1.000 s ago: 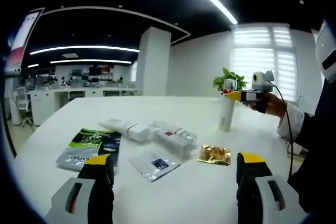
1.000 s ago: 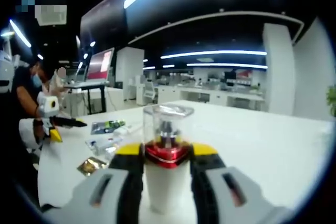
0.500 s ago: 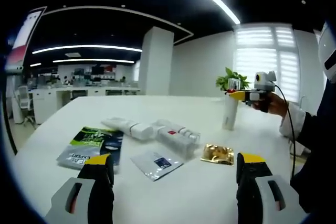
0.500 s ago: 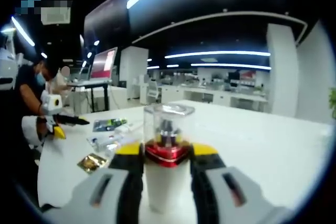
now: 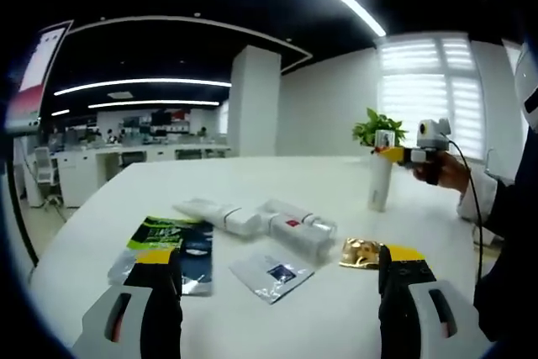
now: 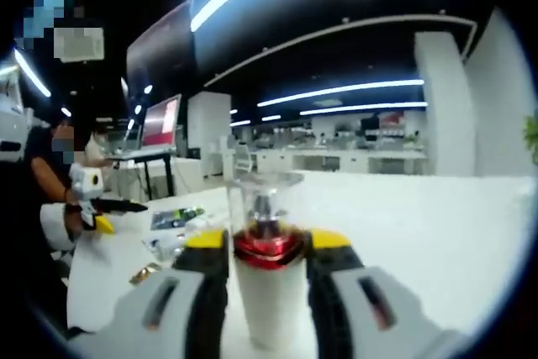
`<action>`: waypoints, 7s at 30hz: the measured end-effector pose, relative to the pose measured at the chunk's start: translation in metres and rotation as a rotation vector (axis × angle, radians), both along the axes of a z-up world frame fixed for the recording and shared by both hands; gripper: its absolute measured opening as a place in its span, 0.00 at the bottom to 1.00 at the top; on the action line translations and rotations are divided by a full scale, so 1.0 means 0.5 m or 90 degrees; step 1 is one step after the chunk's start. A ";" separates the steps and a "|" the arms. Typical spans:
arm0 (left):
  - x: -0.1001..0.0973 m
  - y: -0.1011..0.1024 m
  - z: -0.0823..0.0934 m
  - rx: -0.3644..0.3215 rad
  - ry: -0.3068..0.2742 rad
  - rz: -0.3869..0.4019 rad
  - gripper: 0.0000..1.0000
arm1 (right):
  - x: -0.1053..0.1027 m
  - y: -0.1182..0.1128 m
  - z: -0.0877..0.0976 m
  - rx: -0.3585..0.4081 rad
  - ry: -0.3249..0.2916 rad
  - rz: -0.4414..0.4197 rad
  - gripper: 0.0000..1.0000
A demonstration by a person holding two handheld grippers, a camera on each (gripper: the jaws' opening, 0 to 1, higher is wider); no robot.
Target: Arrange the skincare products in the storage area until every visible bottle or jar stands upright without overlapping.
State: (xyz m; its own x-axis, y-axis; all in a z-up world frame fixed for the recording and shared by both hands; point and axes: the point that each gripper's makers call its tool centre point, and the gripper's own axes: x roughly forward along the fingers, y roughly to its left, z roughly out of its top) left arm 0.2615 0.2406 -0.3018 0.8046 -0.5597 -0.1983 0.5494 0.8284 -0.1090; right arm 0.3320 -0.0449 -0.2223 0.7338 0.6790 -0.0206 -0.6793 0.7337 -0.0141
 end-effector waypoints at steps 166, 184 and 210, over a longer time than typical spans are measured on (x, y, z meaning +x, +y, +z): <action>0.383 0.011 -0.076 0.039 0.468 -0.159 0.45 | 0.193 0.577 -0.206 -0.289 0.279 0.379 0.58; 0.387 -0.002 -0.073 0.010 0.468 -0.139 0.48 | 0.192 0.592 -0.174 -0.267 0.233 0.386 0.59; 0.397 -0.048 -0.089 0.031 0.460 -0.171 0.23 | 0.168 0.647 -0.162 -0.231 0.197 0.432 0.58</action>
State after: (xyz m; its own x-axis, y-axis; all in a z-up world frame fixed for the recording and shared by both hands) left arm 0.4598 0.2166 -0.3465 0.3042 -0.6948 -0.6517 0.5382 0.6898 -0.4842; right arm 0.4160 0.2786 -0.3033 0.0920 0.8845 -0.4573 -0.9848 0.1487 0.0894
